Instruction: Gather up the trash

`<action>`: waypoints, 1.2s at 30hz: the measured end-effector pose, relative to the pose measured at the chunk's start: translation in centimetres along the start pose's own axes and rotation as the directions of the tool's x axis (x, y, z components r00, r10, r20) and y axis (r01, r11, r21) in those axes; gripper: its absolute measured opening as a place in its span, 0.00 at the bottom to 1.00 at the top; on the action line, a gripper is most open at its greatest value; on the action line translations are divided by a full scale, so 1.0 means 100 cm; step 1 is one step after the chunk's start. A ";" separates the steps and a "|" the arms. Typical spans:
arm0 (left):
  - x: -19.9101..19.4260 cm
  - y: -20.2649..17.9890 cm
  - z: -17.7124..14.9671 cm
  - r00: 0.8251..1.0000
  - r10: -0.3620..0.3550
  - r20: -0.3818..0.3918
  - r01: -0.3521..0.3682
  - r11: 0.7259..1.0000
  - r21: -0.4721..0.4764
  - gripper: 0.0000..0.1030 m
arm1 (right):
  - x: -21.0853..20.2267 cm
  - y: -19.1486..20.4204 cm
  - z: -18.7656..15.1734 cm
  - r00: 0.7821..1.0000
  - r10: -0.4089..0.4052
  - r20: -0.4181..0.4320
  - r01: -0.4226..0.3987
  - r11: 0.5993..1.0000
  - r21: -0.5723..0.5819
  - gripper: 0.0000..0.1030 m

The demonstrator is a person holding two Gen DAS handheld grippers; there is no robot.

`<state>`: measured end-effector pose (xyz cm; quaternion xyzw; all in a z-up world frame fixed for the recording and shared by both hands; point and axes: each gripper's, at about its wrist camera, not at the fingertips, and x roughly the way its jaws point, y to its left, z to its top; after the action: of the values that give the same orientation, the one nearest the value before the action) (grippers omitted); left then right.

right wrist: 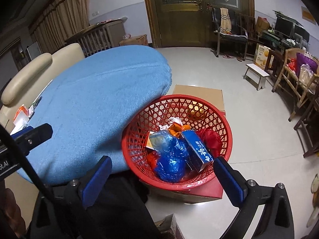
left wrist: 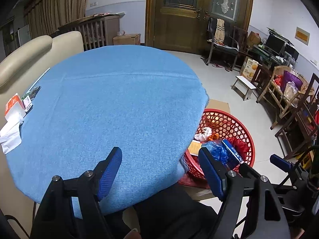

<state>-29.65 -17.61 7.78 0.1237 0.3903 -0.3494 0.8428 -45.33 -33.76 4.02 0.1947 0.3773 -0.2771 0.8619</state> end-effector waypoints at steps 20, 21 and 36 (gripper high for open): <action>-0.003 -0.008 -0.002 1.000 -0.010 0.003 0.010 0.999 0.031 0.77 | -0.006 -0.004 0.002 1.000 -0.003 0.029 0.002 0.999 0.032 1.00; -0.003 -0.008 -0.002 1.000 -0.012 0.001 0.012 0.999 0.030 0.77 | -0.006 -0.004 0.003 1.000 -0.004 0.030 0.003 1.000 0.031 1.00; -0.001 -0.006 -0.001 1.000 -0.030 -0.003 0.030 0.999 0.017 0.77 | -0.010 -0.009 0.005 0.999 -0.019 0.041 0.018 0.999 0.044 1.00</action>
<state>-30.18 -17.98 7.81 0.1256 0.3904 -0.3650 0.8358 -46.15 -34.40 4.98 0.2044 0.3551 -0.2973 0.8624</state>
